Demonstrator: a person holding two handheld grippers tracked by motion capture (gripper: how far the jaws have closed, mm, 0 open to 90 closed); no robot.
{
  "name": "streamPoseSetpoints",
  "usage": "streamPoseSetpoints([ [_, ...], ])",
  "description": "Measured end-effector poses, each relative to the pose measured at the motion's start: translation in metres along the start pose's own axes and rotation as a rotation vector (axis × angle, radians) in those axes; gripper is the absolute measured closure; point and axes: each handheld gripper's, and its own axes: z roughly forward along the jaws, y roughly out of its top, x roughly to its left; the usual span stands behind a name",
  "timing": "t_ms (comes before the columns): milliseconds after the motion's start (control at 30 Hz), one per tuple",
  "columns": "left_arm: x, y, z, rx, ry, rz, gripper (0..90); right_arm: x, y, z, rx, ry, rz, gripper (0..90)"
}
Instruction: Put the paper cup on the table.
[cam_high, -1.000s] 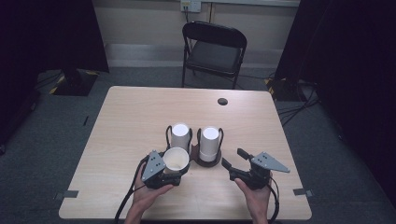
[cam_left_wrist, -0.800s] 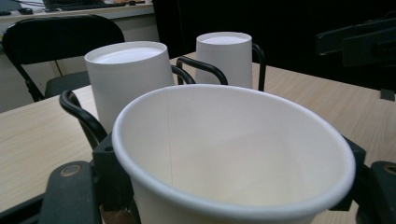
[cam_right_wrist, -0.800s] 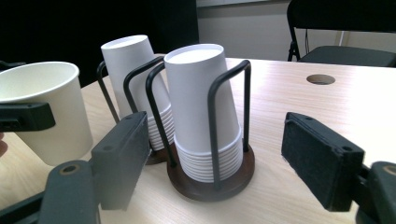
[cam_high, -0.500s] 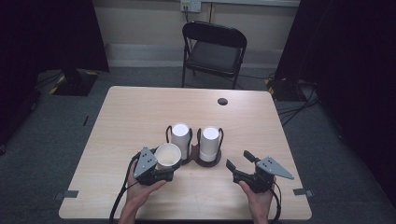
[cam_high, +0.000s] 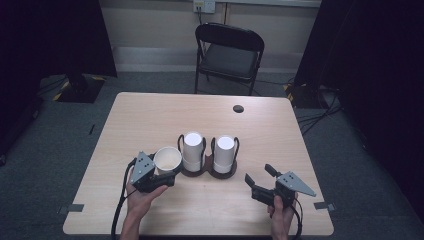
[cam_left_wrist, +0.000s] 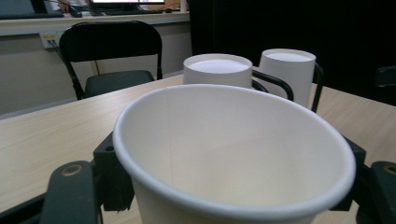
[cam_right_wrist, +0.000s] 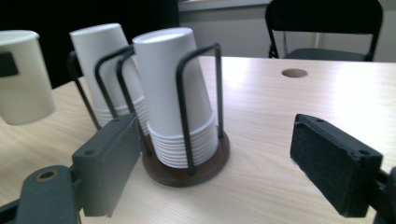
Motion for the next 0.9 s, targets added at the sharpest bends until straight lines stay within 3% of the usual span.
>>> streamPoseSetpoints([
  [467,0.026,0.012,0.004,-0.029,0.077,-0.032,24.2,-0.006,-0.017,0.004,-0.005,-0.101,-0.023,15.2],
  [900,0.05,0.017,0.014,-0.024,0.144,-0.042,24.0,-0.01,-0.033,0.007,-0.023,-0.142,-0.016,15.2],
])
